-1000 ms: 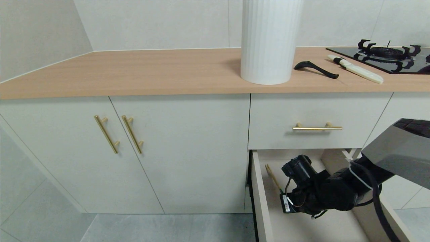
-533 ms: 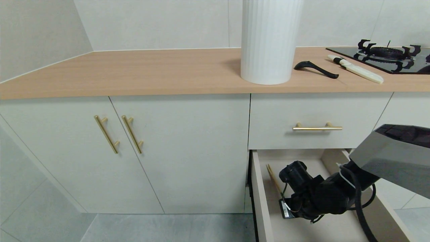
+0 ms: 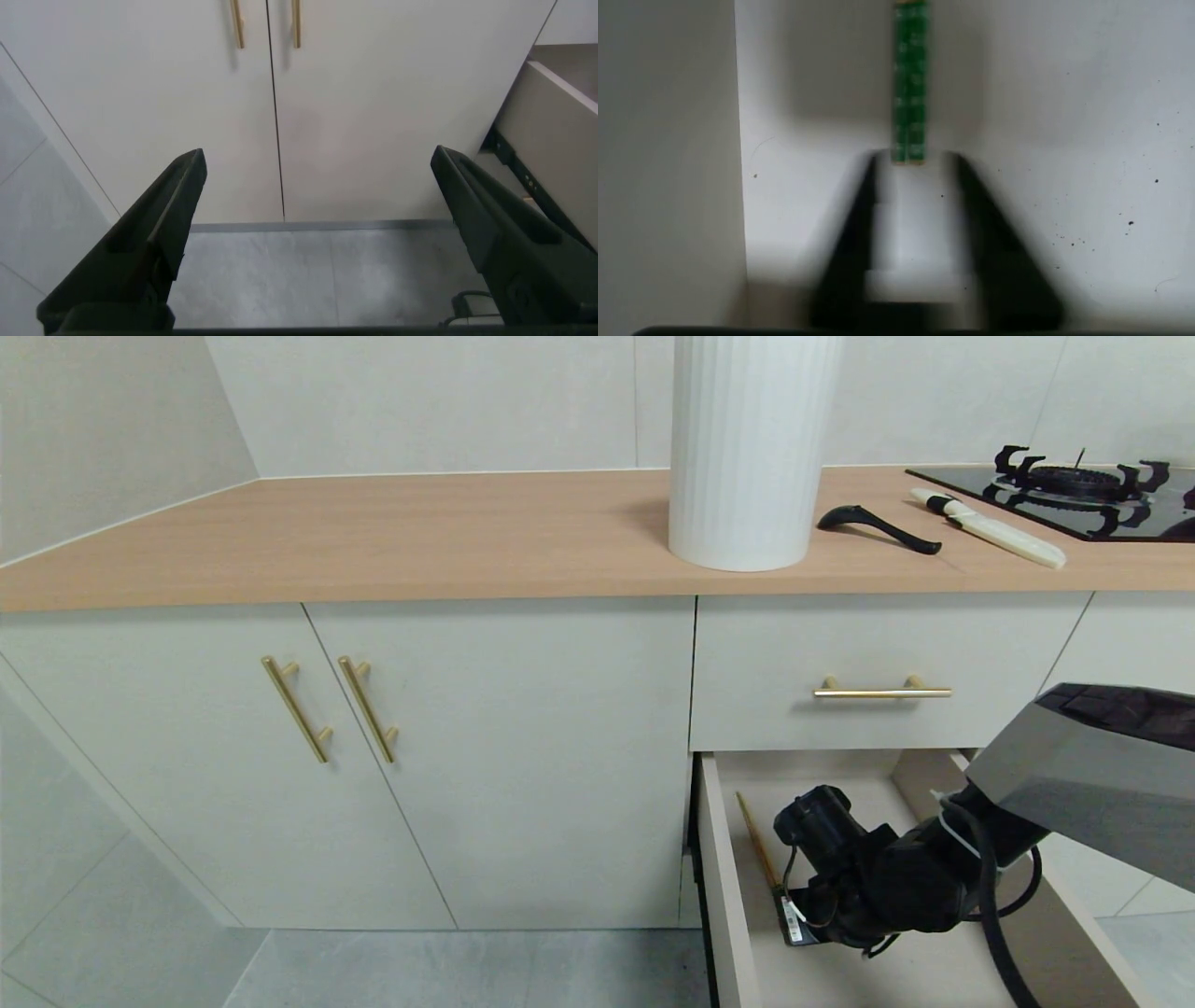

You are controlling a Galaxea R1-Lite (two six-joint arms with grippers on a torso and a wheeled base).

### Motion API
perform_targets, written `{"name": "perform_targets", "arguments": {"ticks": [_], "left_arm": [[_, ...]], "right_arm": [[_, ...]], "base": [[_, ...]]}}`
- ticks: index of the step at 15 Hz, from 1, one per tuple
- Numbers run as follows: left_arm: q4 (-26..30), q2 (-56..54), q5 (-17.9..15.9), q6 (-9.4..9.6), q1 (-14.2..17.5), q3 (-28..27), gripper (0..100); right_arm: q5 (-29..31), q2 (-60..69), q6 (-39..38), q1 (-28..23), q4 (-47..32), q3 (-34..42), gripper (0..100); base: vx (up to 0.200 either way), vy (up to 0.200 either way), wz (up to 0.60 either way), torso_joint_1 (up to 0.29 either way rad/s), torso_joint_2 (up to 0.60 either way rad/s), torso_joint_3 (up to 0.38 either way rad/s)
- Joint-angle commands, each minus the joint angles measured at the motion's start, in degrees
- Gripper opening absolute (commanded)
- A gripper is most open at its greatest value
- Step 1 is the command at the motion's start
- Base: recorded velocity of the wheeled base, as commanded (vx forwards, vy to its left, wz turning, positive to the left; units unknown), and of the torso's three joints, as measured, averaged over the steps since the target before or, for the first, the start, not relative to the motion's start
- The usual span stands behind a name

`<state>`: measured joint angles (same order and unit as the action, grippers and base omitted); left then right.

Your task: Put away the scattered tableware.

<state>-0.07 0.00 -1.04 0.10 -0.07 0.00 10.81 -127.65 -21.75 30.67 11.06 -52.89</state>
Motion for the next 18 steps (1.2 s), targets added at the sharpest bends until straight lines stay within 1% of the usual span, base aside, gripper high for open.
{"name": "perform_targets", "arguments": {"ticks": [1, 7, 8, 11, 15, 16, 18], "left_arm": [[-0.01, 0.00, 0.07, -0.01, 0.07, 0.00, 100], [-0.01, 0.00, 0.07, -0.01, -0.01, 0.00, 100], [-0.01, 0.00, 0.07, -0.01, -0.01, 0.00, 100], [-0.01, 0.00, 0.07, -0.01, -0.01, 0.00, 100], [-0.01, 0.00, 0.07, -0.01, 0.07, 0.00, 100], [-0.01, 0.00, -0.02, -0.01, -0.01, 0.00, 100], [-0.01, 0.00, -0.02, -0.01, -0.01, 0.00, 100]], "right_arm": [[0.00, 0.12, -0.05, 0.00, 0.02, -0.02, 100], [0.88, 2.32, -0.22, -0.17, 0.02, 0.42, 100], [1.84, 3.55, -0.22, -0.35, 0.02, 0.60, 100], [9.67, 11.10, 0.39, -0.53, 0.02, 2.18, 100], [12.04, 19.72, 0.57, -0.88, 0.02, 2.09, 100], [12.21, 21.21, 0.74, -1.67, 0.02, 2.01, 100], [12.65, 24.20, 3.47, -3.43, 0.02, 2.01, 100]], "base": [[0.000, 0.000, 0.00, 0.000, 0.00, 0.000], [0.000, 0.000, 0.00, 0.000, 0.00, 0.000], [0.000, 0.000, 0.00, 0.000, 0.00, 0.000], [0.000, 0.000, 0.00, 0.000, 0.00, 0.000], [0.000, 0.000, 0.00, 0.000, 0.00, 0.000], [0.000, 0.000, 0.00, 0.000, 0.00, 0.000], [0.000, 0.000, 0.00, 0.000, 0.00, 0.000]]}}
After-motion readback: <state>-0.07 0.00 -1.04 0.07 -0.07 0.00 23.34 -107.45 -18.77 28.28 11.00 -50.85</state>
